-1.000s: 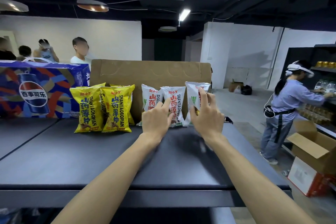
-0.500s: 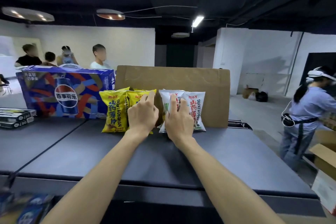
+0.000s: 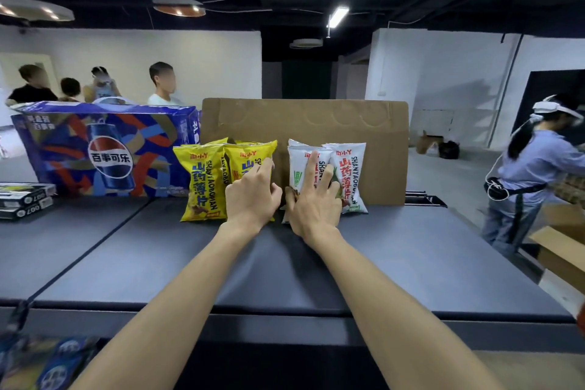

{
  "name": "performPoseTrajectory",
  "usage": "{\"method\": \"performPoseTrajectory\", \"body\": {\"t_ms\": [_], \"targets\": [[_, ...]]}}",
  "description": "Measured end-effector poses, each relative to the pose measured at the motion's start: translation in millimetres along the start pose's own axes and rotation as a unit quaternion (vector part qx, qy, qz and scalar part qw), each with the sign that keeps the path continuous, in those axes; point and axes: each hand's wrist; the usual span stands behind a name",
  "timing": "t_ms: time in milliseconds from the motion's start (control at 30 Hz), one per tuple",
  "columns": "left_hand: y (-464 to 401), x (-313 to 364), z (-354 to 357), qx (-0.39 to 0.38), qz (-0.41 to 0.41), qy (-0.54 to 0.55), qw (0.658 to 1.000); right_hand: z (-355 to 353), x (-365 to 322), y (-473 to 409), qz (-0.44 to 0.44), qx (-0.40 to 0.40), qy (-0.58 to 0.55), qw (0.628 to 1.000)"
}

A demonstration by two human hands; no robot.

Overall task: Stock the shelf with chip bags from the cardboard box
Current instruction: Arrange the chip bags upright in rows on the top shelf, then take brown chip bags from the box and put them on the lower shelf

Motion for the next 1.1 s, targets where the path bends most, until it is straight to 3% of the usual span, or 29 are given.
{"method": "performPoseTrajectory", "body": {"t_ms": [433,600,900,1100], "targets": [[-2,26,-13,-0.046,0.036,0.015,0.998,-50,13,8,-0.043,-0.047,0.032,0.997],[16,52,-39,-0.15,0.082,-0.04,0.984,-113,31,24,-0.131,-0.116,0.117,0.978],[85,131,-97,-0.181,0.143,-0.041,0.972,-223,81,87,-0.116,-0.165,0.147,0.968],[126,197,-122,-0.181,0.197,-0.037,0.963,-278,115,120,-0.059,-0.18,0.164,0.968]]}}
Point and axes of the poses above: each hand's wrist, its own y-axis away from the middle knuckle, its own z-axis out of the palm, x = y × z, and after that the axes turned 15 degrees about -y, right-handed
